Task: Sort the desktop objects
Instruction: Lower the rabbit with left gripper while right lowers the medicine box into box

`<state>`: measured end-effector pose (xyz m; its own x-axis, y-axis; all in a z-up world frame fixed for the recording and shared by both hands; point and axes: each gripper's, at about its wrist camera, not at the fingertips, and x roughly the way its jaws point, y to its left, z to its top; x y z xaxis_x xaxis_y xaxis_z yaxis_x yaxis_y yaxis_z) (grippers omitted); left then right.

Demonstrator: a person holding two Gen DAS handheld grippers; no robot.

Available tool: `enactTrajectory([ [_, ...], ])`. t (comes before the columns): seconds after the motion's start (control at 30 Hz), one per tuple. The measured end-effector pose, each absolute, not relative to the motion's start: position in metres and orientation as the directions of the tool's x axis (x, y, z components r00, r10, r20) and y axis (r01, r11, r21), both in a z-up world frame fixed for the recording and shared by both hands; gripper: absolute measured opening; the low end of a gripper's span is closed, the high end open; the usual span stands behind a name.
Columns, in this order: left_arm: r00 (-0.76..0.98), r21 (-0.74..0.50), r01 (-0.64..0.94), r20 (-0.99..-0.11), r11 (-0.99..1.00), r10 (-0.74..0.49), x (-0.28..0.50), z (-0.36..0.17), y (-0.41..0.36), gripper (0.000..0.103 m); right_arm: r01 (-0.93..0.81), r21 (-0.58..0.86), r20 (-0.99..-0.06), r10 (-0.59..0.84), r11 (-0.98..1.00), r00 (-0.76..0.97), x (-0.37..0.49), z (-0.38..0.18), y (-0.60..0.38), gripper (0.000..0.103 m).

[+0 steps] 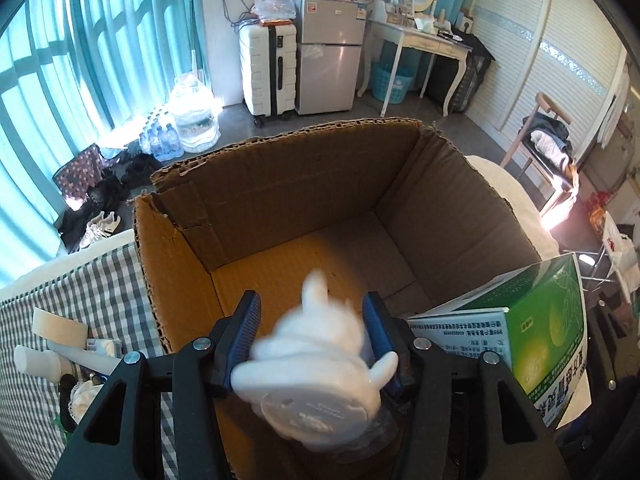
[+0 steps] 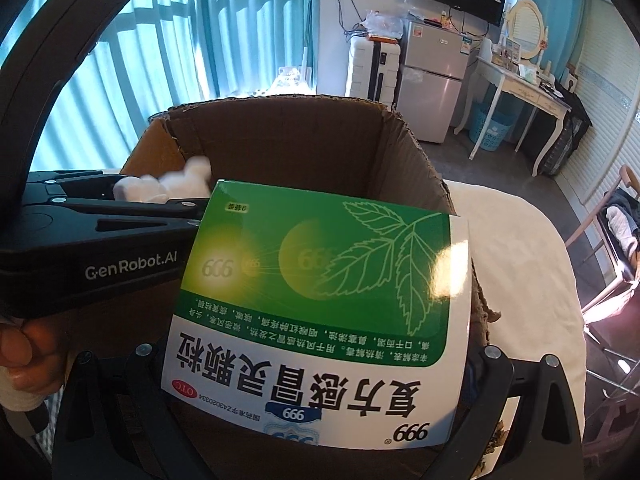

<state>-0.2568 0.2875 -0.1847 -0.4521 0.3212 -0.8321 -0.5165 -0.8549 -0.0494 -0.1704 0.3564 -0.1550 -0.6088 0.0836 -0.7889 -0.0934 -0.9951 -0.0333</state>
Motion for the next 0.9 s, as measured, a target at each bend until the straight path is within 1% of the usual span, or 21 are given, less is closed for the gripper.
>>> enactTrajectory([
  [0.07,-0.464,-0.045,-0.509,-0.827,-0.860,0.318,-0.257,-0.181,0.285,0.063,-0.089,-0.030,-0.788,0.078,-0.996,-0.610,-0.169,-0.154,0.354,0.099],
  [0.13,-0.474,-0.044,-0.503,-0.821,-0.863,0.318,-0.256,-0.177,0.283,0.066,-0.088,-0.035,-0.787,0.082,-0.996,-0.611,-0.168,-0.153,0.352,0.099],
  [0.23,-0.501,-0.038,-0.497,-0.803,-0.867,0.323,-0.253,-0.166,0.278,0.077,-0.087,-0.040,-0.781,0.085,-0.995,-0.619,-0.166,-0.150,0.349,0.099],
  [0.27,-0.507,-0.041,-0.499,-0.796,-0.866,0.330,-0.252,-0.161,0.276,0.079,-0.086,-0.043,-0.779,0.088,-0.995,-0.621,-0.165,-0.149,0.349,0.100],
  [0.43,-0.541,-0.040,-0.500,-0.765,-0.865,0.349,-0.244,-0.136,0.265,0.082,-0.088,-0.050,-0.758,0.096,-0.995,-0.645,-0.162,-0.135,0.343,0.100],
  [0.5,-0.553,-0.043,-0.495,-0.754,-0.868,0.353,-0.241,-0.127,0.262,0.083,-0.089,-0.054,-0.737,0.100,-0.995,-0.669,-0.158,-0.126,0.339,0.101],
  [0.57,-0.567,-0.051,-0.488,-0.741,-0.872,0.360,-0.238,-0.117,0.257,0.087,-0.095,-0.061,-0.719,0.109,-0.994,-0.686,-0.155,-0.119,0.335,0.103],
  [0.9,-0.607,-0.080,-0.464,-0.697,-0.882,0.382,-0.220,-0.078,0.232,0.087,-0.089,-0.089,-0.688,0.126,-0.992,-0.714,-0.139,-0.081,0.319,0.103],
])
